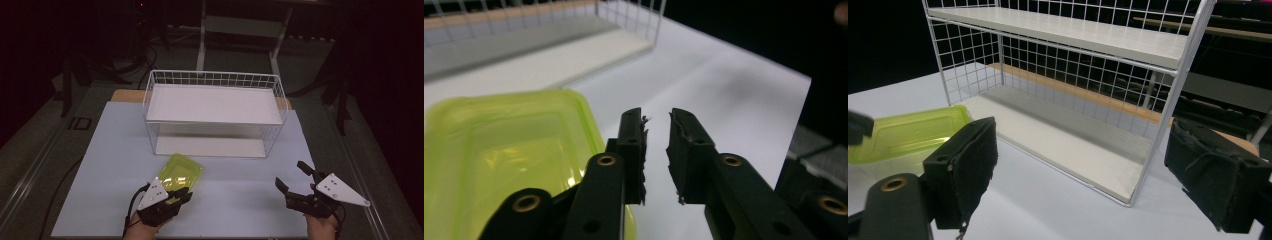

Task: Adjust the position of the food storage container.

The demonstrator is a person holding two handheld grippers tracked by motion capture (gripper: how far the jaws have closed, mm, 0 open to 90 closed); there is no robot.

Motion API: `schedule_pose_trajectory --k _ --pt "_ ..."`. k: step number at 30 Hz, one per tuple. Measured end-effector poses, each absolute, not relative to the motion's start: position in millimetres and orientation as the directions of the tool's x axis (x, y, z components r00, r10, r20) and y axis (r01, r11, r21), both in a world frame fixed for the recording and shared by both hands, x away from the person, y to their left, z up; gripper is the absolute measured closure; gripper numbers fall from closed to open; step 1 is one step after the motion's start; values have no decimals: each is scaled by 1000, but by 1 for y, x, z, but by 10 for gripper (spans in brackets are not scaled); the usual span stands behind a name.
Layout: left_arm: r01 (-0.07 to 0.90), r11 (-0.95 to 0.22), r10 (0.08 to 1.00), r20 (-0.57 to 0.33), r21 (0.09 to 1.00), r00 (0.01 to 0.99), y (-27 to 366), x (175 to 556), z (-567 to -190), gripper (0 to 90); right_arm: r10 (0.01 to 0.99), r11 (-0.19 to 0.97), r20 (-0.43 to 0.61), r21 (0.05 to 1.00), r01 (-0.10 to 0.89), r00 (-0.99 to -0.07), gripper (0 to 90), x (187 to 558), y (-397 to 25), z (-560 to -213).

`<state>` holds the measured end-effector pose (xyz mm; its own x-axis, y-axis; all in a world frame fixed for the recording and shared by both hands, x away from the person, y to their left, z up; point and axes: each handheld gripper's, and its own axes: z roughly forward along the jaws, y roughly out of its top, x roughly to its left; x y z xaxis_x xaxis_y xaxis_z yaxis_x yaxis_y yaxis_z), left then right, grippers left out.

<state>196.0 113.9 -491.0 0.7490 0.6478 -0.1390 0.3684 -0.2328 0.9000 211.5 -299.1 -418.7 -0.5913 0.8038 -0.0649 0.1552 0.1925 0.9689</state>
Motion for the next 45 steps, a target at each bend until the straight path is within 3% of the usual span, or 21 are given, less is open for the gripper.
schedule_pose_trajectory --k 7,14,22,37,45 --pt "393 -310 633 -120 866 765 106 198 -501 900 802 193 -63 968 157 -594 136 212 -299 -419" --pt "453 -339 660 -135 825 739 107 203 -510 900 802 193 -60 968 162 -595 136 212 -299 -419" --pt "460 -370 671 -110 807 733 111 201 -510 900 801 191 -58 968 162 -595 136 212 -300 -420" --pt "504 -357 730 -101 787 676 159 213 -513 899 792 190 -49 967 169 -609 136 213 -298 -420" --pt "495 -351 776 -49 795 629 179 218 -511 899 786 193 -48 966 172 -616 137 213 -296 -421"
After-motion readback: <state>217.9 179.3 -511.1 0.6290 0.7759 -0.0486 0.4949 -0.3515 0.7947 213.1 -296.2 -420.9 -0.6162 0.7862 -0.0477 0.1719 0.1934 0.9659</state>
